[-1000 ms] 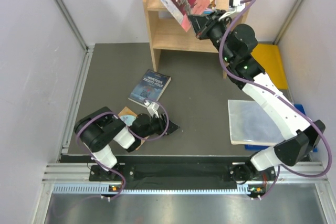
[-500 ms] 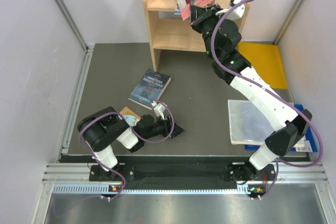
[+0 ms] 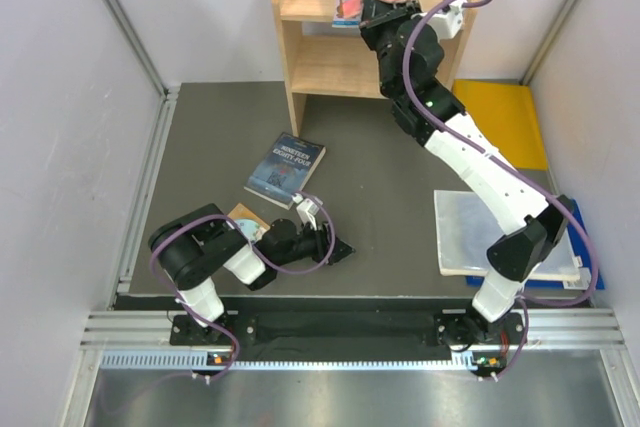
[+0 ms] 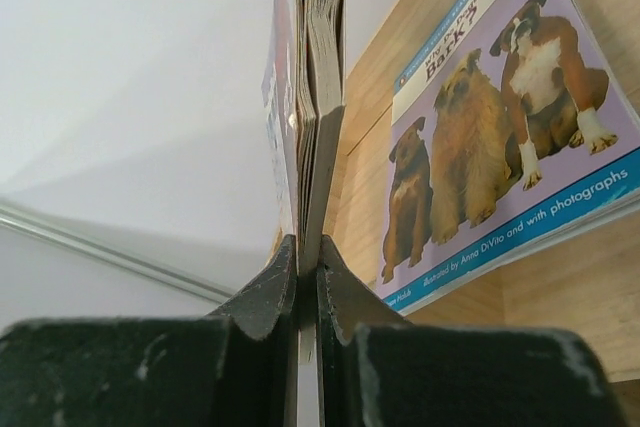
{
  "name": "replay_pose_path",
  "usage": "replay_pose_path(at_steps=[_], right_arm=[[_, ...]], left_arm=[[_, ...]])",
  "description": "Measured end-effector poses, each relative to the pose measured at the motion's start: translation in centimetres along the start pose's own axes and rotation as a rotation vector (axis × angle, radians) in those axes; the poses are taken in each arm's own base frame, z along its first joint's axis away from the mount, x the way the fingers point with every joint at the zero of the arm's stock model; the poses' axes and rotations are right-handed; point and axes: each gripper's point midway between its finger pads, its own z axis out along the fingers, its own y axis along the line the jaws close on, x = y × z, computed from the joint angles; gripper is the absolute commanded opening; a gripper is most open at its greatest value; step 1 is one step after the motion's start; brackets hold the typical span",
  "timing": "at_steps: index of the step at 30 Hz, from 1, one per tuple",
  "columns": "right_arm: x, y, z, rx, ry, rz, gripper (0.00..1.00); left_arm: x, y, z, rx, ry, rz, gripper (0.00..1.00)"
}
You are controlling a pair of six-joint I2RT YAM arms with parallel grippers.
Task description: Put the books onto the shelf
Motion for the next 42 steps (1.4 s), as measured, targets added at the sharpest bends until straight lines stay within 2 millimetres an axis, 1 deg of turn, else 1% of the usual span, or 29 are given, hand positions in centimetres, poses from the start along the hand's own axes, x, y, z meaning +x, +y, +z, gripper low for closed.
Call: replay_pose_path(at_steps=[7,11,13,20,24,26,27,29,30,32,35,37,40,42], right_arm=[[1.5,-0.8,0.7,0.02,0.02,0.089,0.0],[1.9,-1.5,1.1,0.035,0.033,0.127,0.0],[1.9,-1.9,1.2,0.042,0.03,0.145,0.0],[3.0,-4.6,1.6,0.085,0.036,0.155,0.0],[2.7,-4.7,1.8,0.083,0.028,0.163,0.0],[2.5,-4.6,1.9,0.077,0.021,0.168,0.06],[2.4,-4.5,1.9,0.074,0.019,0.17,0.13],[2.2,-4.4,2.0,0.069,0.014,0.175,0.21],[2.1,-4.4,2.1,0.065,0.009,0.176,0.3],[1.7,-4.1,2.2,0.054,-0.001,0.184,0.38],[1.2,-3.8,2.4,0.04,-0.013,0.192,0.44],[1.1,-3.8,2.5,0.03,-0.018,0.196,0.46],[1.0,-3.8,2.6,0.022,-0.021,0.199,0.45],[0.9,-3.7,2.7,0.013,-0.022,0.204,0.27]], left_arm=[[0.3,0.1,0.0,-0.006,0.012,0.007,0.6],[0.5,0.2,0.0,-0.007,0.016,0.009,0.6],[0.5,0.2,0.0,-0.01,0.019,0.009,0.6],[0.6,0.3,0.0,-0.013,0.025,0.014,0.6],[0.6,0.2,0.1,-0.011,0.025,0.019,0.6],[0.7,0.2,0.1,-0.011,0.026,0.021,0.6],[0.7,0.2,0.1,-0.011,0.027,0.022,0.6],[0.8,0.2,0.1,-0.012,0.03,0.023,0.6],[0.8,0.2,0.1,-0.012,0.03,0.024,0.6],[0.8,0.2,0.1,-0.012,0.03,0.025,0.6],[0.8,0.2,0.1,-0.012,0.031,0.025,0.6],[0.8,0.2,0.1,-0.013,0.032,0.026,0.6],[0.8,0.2,0.2,-0.013,0.033,0.025,0.59],[0.8,0.2,0.2,-0.013,0.033,0.026,0.59]])
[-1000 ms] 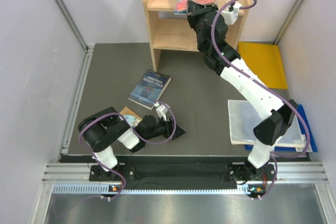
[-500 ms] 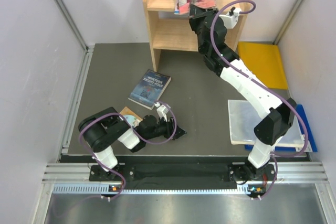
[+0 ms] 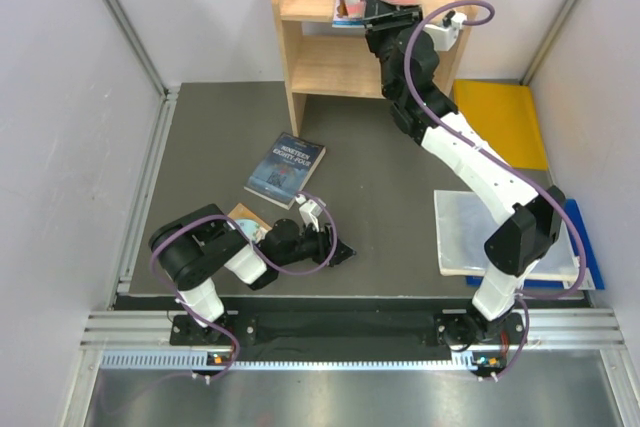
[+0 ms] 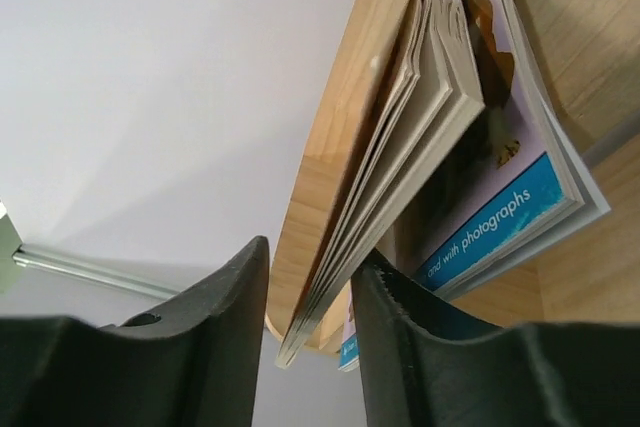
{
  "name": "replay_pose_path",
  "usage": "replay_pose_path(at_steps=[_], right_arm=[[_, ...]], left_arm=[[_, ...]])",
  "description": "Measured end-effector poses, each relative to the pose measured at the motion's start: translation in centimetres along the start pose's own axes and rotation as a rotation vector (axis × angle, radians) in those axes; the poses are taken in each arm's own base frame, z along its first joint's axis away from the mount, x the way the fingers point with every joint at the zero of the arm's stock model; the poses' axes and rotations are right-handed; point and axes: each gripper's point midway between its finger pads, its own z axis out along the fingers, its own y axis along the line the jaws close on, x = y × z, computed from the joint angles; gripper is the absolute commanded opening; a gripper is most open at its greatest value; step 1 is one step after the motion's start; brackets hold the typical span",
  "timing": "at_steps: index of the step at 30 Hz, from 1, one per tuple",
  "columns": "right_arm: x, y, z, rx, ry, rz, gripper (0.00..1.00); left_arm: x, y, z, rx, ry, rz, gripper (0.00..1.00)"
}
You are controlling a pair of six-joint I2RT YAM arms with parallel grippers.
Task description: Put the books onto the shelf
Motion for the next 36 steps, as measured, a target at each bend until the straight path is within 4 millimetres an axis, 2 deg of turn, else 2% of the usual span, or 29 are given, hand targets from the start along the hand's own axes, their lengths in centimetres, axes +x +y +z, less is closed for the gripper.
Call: replay_pose_path(at_steps=[2,12,23,33,34,36], right_arm=[[0.0,0.1,0.1,-0.008,0.003,-0.003,0.0],[0.0,0.7,0.2,-0.052,0.016,0.015,0.0],[0.7,-2.2,0.2,-0.016,0.005,0.007,0.0],[-0.4,-2.0,0.0,-0.026,-0.04,0.018,0.0],[-0.4,-2.0,0.1,-0.026,-0.044,0.018,0.02],[-0.5,-2.0,0.1,-0.026,-0.047,0.018,0.12]], left_arm=[[0.0,0.0,0.0,0.0,0.0,0.001,0.59],[-0.1,0.0,0.2,0.001,0.001,0.003,0.59],[-0.1,-0.1,0.3,0.003,0.003,0.003,0.59],[0.0,-0.2,0.6,0.009,0.011,0.003,0.59],[0.0,-0.2,0.6,0.009,0.011,0.003,0.59],[-0.1,-0.2,0.6,0.01,0.011,0.003,0.59]])
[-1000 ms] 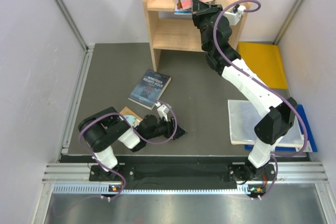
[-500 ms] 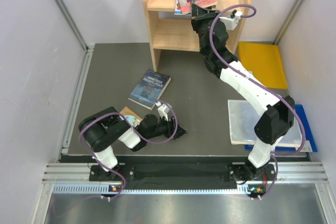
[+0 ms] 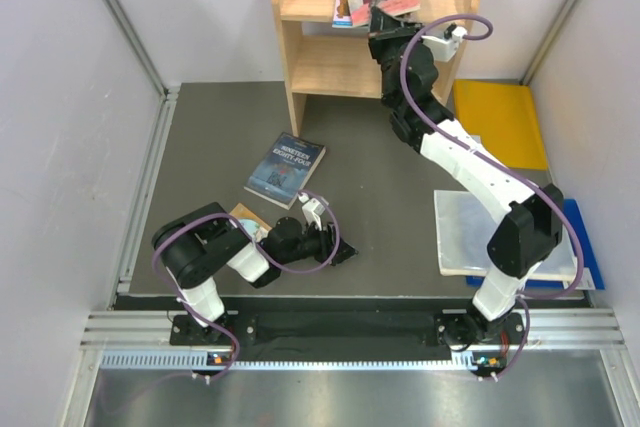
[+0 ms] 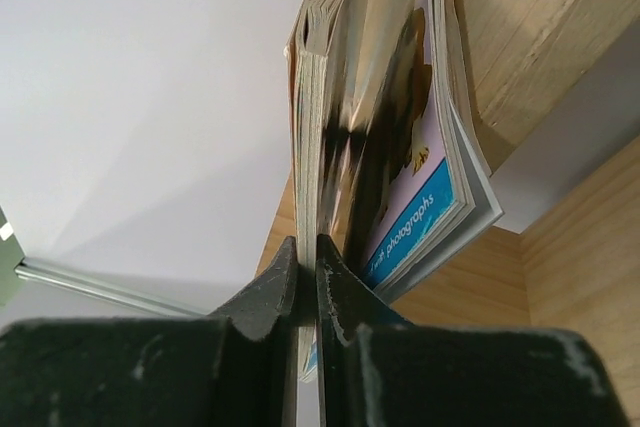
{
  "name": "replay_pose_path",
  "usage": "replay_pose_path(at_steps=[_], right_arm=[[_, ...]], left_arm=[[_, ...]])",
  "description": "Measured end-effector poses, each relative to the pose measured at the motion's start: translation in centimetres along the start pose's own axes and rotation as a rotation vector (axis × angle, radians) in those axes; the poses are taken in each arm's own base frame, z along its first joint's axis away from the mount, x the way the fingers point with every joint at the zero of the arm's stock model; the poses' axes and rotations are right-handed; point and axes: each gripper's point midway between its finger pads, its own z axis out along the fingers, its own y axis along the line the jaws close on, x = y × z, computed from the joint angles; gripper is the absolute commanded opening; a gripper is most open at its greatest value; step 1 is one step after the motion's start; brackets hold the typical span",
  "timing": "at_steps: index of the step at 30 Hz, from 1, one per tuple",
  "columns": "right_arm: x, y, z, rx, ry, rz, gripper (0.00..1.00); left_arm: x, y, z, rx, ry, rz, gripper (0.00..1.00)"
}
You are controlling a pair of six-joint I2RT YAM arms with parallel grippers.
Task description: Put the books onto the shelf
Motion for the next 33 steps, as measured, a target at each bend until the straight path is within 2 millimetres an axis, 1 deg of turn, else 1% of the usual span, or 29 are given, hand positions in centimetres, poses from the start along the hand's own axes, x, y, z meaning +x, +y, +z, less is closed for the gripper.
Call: replay_pose_path(at_steps=[1,2,3,4,5,7,8,11,16,21,28,33], right_arm=[[0.0,0.0,0.0,0.0,0.0,0.001,0.18],[0.0,0.0,0.0,-0.001,0.0,0.0,0.3],[0.0,0.2,0.0,-0.004,0.001,0.002,0.37],[0.0,0.4,0.1,-0.007,0.002,0.008,0.41],[0.0,0.8,0.1,-0.016,0.003,0.012,0.54],[-0.1,1.7,0.2,-0.039,0.007,0.024,0.62],[-0.1,2.4,0.2,-0.058,0.011,0.03,0.7],[-0.1,3.2,0.2,-0.084,0.02,0.036,0.79],[0.4,3.9,0.0,-0.116,0.052,0.037,0.8],[1.5,4.3,-0.5,-0.147,0.118,0.037,0.8],[3.1,4.4,-0.9,-0.172,0.195,0.045,0.8],[3.9,4.1,-1.5,-0.189,0.242,0.051,0.81]], left_arm=[[0.0,0.0,0.0,0.0,0.0,0.0,0.59],[0.0,0.0,0.0,0.0,0.0,0.0,0.59],[0.0,0.0,0.0,0.0,0.001,0.0,0.59],[0.0,0.0,0.0,0.001,0.001,0.0,0.59],[0.0,0.0,0.0,0.001,0.001,0.0,0.59],[0.0,0.0,0.0,0.001,0.002,0.001,0.59],[0.0,0.0,0.0,0.001,0.002,0.001,0.59],[0.0,0.0,0.0,0.002,0.002,0.003,0.59],[0.0,0.0,0.0,0.002,0.002,0.004,0.59],[0.0,0.0,0.1,0.001,0.003,0.003,0.59],[0.0,0.0,0.1,0.001,0.004,0.003,0.59],[0.0,0.0,0.1,0.0,0.005,0.003,0.58]])
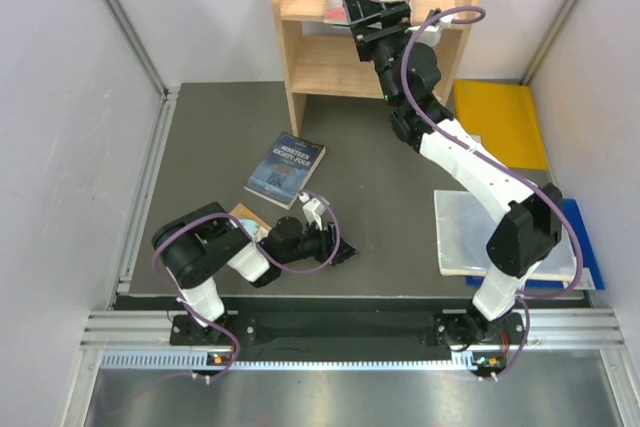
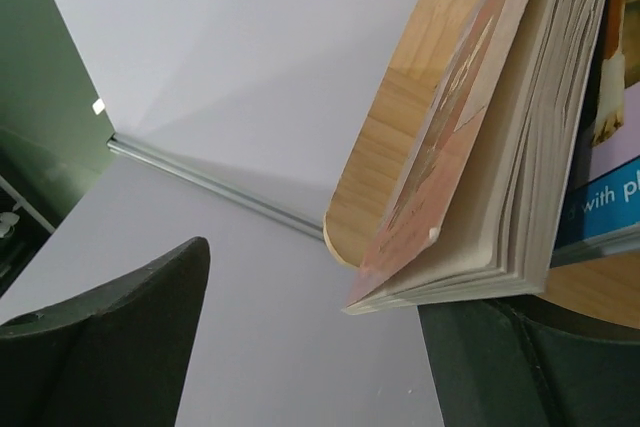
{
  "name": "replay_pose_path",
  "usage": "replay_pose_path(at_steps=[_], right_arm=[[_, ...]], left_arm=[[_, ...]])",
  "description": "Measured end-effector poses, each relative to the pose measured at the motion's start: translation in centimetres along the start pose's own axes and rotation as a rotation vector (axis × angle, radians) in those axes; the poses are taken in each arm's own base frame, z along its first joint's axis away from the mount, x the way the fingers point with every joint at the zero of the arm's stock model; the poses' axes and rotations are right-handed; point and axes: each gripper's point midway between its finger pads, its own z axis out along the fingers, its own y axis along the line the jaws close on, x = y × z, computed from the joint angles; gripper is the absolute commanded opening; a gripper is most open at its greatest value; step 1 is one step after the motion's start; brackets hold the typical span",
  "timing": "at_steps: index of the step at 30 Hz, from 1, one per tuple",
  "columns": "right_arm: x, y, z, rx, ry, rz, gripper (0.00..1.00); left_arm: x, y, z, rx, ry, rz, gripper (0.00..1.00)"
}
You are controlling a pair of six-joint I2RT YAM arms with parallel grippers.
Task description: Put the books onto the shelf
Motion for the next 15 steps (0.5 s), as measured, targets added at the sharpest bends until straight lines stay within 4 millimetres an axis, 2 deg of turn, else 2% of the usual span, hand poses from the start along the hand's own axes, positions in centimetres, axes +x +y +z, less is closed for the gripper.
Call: replay_pose_path(at_steps=[8,15], right_arm=[[0.5,0.0,-1.2,-0.007,0.071,0.0,0.84],[-0.6,-0.1,-1.7,-0.009,0.116,-0.017,0.91]], left_arm=[[0.0,0.0,0.0,0.0,0.0,0.0,0.58],[0.0,0.0,0.1,0.001,0.003,-0.001,0.58]])
